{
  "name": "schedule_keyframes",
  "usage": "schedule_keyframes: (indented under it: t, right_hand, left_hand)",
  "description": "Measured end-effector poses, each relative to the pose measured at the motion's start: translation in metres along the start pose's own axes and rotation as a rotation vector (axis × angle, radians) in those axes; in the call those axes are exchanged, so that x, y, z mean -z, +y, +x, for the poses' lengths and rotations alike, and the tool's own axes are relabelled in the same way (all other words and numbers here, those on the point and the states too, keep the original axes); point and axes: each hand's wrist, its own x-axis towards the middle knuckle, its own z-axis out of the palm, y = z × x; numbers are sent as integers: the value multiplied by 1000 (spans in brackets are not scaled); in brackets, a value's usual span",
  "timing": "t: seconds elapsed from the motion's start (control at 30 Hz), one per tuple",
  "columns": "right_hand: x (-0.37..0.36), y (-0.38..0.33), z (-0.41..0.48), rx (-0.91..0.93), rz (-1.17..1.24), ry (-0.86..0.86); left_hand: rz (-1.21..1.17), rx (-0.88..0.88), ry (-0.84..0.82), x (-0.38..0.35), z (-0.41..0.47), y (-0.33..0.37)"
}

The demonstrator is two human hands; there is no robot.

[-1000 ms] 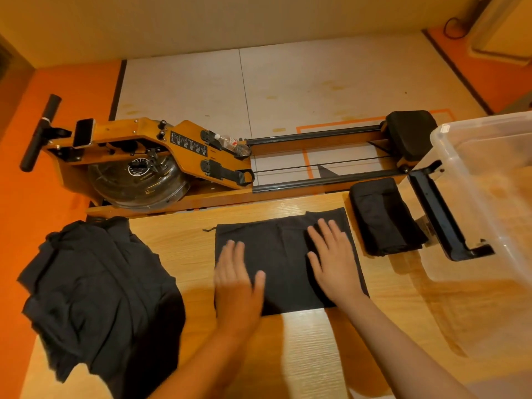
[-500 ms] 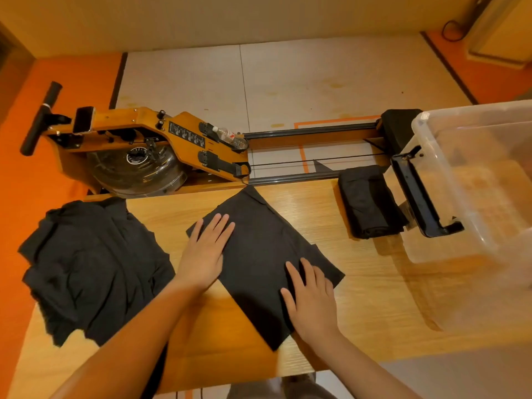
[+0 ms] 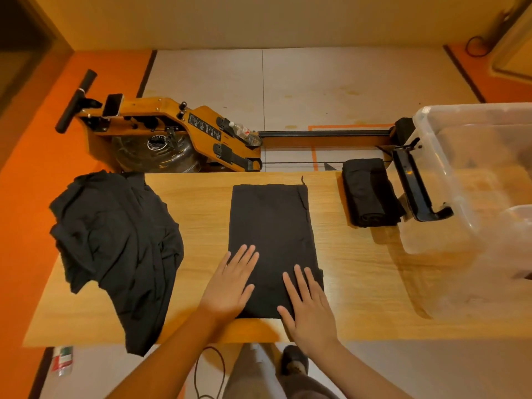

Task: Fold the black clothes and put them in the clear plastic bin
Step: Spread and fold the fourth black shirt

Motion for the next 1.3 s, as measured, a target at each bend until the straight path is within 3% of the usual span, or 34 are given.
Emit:
schedule_keyframes:
  t: [0.17,0.37,0.53,0.7,0.87,1.2,1.3]
  right_hand:
    - [5,21,-5,227,-66,-19]
    - [4,40,-25,259,-75,-107]
    - [-8,52,-52,319,-100,-60]
    - [-1,63,-65,384,-123,-52]
    - [16,73,-65,385,78,-6]
    - [71,56,-30,-29,740,-74]
    - [81,52,-4,-133,883,-13]
  left_hand:
    - [-57,-4,-31,-18,-40,45]
    - [-42,40,-119,-21,-71,53]
    - [-78,-54,-52,-34,-90,63]
    - [-117,-40,16,-24,-104,68]
    - [-314,28,134,-11,-117,60]
    - [-958,356,87,65,-83,39]
    - [-1033,380,121,82,-52,29]
